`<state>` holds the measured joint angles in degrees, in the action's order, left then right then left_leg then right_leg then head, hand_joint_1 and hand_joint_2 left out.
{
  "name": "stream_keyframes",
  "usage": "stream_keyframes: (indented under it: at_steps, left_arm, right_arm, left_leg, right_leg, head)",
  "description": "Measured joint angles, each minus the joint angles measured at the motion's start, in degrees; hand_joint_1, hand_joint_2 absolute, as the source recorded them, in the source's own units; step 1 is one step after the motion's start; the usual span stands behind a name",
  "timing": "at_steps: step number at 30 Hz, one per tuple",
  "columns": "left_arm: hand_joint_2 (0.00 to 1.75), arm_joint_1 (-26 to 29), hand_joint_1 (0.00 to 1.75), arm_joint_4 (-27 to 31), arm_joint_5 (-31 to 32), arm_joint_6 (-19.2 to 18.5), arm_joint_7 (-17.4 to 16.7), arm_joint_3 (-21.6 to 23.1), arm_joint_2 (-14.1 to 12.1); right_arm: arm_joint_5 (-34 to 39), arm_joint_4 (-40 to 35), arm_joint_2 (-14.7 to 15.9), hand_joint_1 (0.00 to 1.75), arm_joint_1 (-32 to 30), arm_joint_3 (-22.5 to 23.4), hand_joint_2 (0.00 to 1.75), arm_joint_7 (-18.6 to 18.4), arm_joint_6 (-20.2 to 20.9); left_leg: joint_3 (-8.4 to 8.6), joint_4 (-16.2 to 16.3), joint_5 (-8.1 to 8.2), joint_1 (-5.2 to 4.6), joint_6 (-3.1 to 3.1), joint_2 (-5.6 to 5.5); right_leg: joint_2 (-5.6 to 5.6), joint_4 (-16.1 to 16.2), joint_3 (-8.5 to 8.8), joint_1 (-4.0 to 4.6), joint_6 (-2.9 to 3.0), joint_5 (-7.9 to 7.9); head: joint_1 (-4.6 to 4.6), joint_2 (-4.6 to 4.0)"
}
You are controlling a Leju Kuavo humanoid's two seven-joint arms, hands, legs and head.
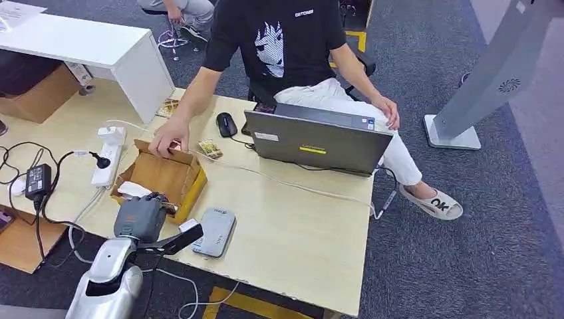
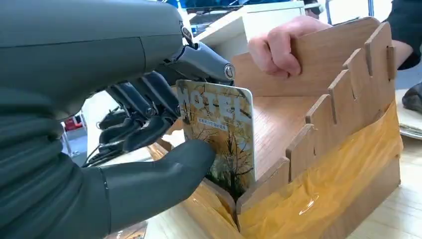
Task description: Pass the card to the sensor for recognition and then transmit it.
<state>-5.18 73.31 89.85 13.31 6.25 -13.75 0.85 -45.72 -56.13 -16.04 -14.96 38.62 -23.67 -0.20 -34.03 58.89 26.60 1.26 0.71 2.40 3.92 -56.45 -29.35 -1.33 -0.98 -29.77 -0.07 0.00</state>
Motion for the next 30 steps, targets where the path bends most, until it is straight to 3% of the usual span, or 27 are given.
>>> stream_keyframes:
  at_steps: [30]
  left_arm:
    - [1.75, 0.0, 1.75, 0.0, 0.0, 0.0, 0.0, -0.3, 0.3]
  right_arm:
    - [0.0, 0.0, 0.0, 0.00, 0.0, 0.0, 1.75, 0.0, 0.0]
  left_leg:
    - [0.00, 0.0, 0.00, 0.00, 0.00, 0.00]
  right_leg:
    - [0.00, 0.0, 0.00, 0.00, 0.00, 0.00]
  head:
    - [0.00, 0.00]
